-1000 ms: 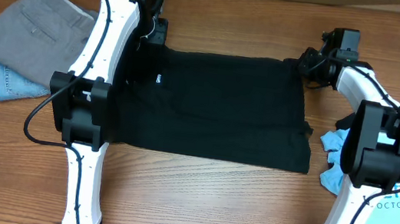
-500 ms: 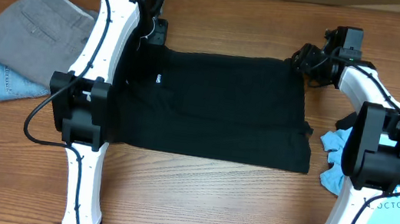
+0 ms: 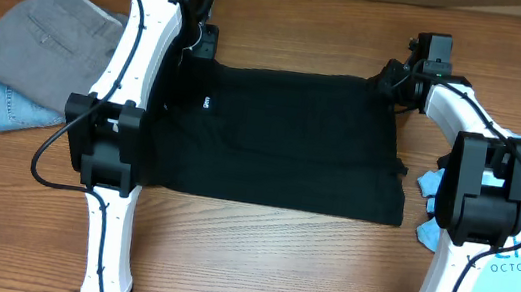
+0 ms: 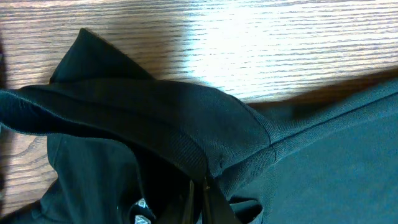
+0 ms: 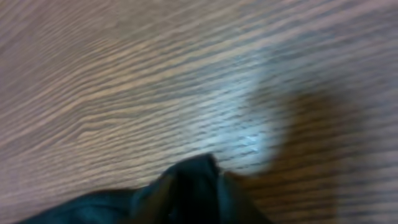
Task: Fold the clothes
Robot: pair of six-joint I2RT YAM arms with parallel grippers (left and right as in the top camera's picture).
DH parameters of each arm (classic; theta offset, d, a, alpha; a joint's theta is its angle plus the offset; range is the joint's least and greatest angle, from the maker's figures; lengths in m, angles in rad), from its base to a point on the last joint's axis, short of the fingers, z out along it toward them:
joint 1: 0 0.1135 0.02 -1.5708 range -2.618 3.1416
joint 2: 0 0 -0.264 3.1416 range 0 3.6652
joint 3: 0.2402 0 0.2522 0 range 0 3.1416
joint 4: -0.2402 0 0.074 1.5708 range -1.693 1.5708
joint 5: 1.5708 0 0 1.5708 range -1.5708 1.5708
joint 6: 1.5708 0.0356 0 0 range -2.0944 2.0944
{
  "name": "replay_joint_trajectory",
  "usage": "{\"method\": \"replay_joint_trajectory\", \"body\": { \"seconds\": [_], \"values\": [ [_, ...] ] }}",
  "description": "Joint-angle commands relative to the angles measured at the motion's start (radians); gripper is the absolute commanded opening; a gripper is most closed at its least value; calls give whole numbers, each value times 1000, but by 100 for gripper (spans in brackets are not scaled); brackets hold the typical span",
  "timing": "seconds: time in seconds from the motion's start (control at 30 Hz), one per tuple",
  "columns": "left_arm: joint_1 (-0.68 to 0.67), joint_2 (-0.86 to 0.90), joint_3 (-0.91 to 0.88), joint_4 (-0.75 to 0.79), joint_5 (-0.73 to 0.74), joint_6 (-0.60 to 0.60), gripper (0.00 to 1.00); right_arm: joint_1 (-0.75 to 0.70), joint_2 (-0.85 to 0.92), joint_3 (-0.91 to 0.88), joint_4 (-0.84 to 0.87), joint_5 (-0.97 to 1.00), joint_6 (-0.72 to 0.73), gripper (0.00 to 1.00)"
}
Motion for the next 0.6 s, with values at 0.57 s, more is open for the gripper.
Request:
{"method": "replay_joint_trajectory", "body": {
  "seconds": [0.57],
  "values": [
    [-2, -30, 29, -6, -6, 11, 4, -10, -11, 6, -4, -42, -7, 44]
  ]
}}
